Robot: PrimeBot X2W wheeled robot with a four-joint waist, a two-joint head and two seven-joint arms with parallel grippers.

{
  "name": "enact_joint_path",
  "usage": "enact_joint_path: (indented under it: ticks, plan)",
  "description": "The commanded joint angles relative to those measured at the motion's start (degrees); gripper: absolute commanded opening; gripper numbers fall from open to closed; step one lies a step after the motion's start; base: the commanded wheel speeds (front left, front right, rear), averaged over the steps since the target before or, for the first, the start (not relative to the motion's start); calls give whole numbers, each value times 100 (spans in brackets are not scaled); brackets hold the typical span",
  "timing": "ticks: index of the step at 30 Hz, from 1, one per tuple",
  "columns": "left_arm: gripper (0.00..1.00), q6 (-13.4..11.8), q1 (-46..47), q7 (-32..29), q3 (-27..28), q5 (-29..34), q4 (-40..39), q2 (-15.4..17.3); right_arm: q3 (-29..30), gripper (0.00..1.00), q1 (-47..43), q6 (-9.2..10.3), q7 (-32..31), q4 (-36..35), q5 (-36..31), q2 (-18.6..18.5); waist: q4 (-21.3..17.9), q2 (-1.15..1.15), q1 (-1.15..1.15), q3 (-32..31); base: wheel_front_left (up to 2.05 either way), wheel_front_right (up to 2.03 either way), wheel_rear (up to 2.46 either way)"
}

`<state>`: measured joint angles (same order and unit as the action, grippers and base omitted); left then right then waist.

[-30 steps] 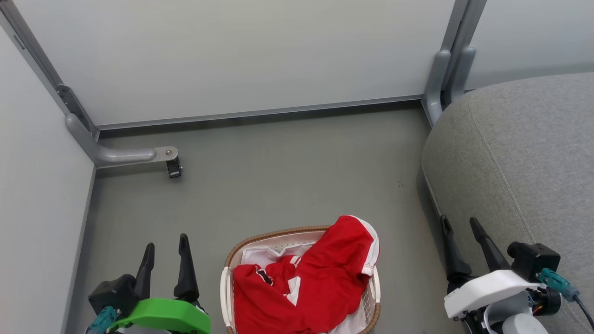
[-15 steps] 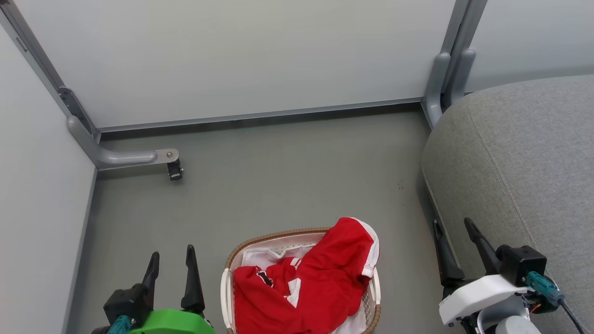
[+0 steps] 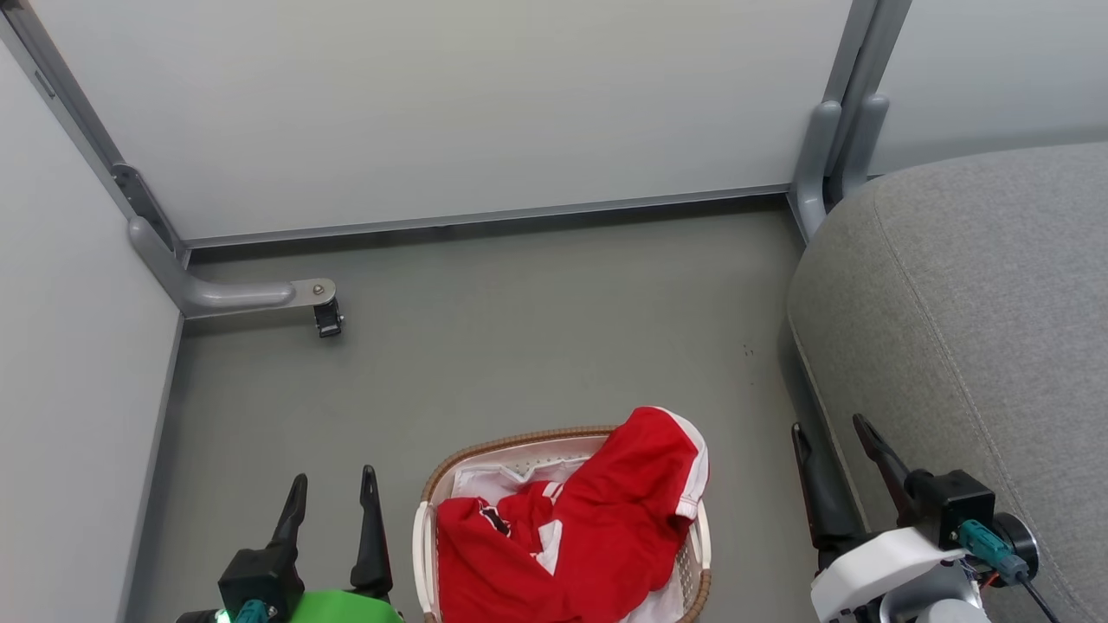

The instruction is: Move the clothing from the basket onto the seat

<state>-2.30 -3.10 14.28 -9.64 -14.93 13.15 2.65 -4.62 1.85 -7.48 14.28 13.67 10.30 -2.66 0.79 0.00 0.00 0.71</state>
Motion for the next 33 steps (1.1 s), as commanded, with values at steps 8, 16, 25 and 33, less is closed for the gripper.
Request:
enact_joint_path:
  ticks: [8,16,25,33]
  plan:
    - [100,-51,-96,91,-44,210,35,41,-40,100,-43,-1,102,44,-277,-38,1,0,0,9,0,0,0]
    - [100,-39,-42,91,-44,146,89,40,-28,100,-28,-1,102,58,-250,-37,9,0,0,21,0,0,0]
    - [100,-51,-6,91,-38,135,96,39,-20,100,3,-1,101,57,-233,-37,9,0,0,43,0,0,0]
    - [100,-51,162,91,-15,209,30,39,8,100,138,-1,101,-77,-257,-37,-20,0,0,354,0,0,0]
